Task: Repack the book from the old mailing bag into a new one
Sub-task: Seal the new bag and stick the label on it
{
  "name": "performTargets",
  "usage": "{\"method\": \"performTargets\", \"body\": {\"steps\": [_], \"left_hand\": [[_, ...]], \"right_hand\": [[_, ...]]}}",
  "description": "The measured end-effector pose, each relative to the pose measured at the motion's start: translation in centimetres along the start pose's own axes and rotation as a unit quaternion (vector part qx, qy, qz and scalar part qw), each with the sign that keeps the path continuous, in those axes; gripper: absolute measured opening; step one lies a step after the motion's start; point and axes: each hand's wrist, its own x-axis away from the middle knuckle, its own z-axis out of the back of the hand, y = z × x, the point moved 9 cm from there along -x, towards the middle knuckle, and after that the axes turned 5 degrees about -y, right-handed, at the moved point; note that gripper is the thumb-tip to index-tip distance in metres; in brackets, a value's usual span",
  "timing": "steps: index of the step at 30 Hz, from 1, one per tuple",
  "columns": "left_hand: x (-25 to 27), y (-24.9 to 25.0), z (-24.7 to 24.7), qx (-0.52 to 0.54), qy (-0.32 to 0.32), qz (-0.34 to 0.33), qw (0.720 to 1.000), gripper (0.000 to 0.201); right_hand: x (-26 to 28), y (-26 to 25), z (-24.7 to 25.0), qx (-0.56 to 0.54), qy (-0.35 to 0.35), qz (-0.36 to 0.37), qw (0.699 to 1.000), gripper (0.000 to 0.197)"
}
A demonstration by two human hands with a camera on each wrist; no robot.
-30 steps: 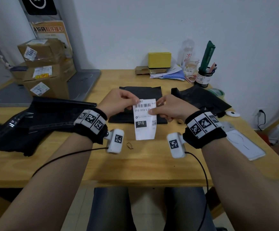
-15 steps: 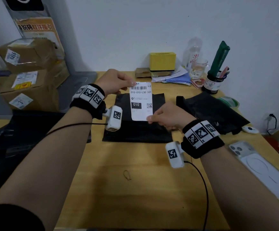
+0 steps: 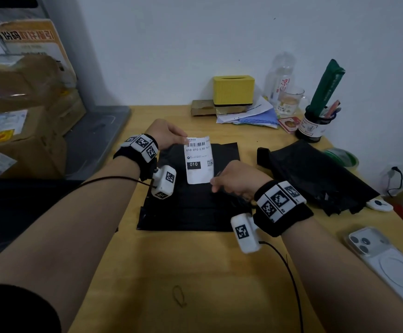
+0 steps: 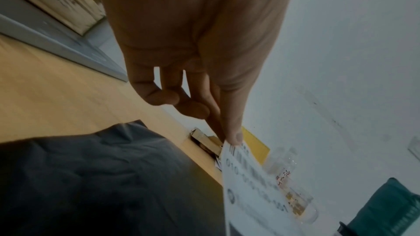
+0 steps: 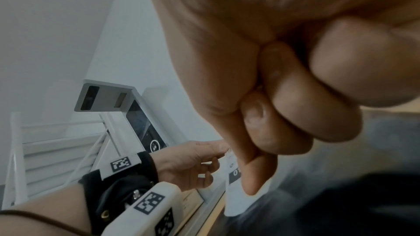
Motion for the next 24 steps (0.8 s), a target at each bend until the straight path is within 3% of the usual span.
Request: {"method": "performTargets", "body": {"steps": [5, 10, 15, 24], "left_hand": [[-1.5, -0.5, -1.0, -0.038, -0.037, -0.001, 0.999, 0.020], [-2.6, -1.1, -1.4, -0.025, -0.052, 0.013, 0.998, 0.013], [-3.0, -1.2, -1.7, -0.008, -0.066, 0.011, 0.998, 0.019], [-3.1, -1.3, -1.9, -0.013, -0.073, 0.001, 0.997, 0.014]], "right_hand": [[-1.7, 0.6, 0.3, 0.013, 0.014, -0.023, 1.000, 0.026], [-2.3, 0.7, 0.9, 0.014, 0.034, -0.033, 0.999, 0.050], [-2.7, 0.5, 0.5, -0.005, 0.016, -0.035, 0.999, 0.026], [-2.2, 0.7, -0.4, -0.025, -0.039, -0.050, 0.998, 0.029]]}}
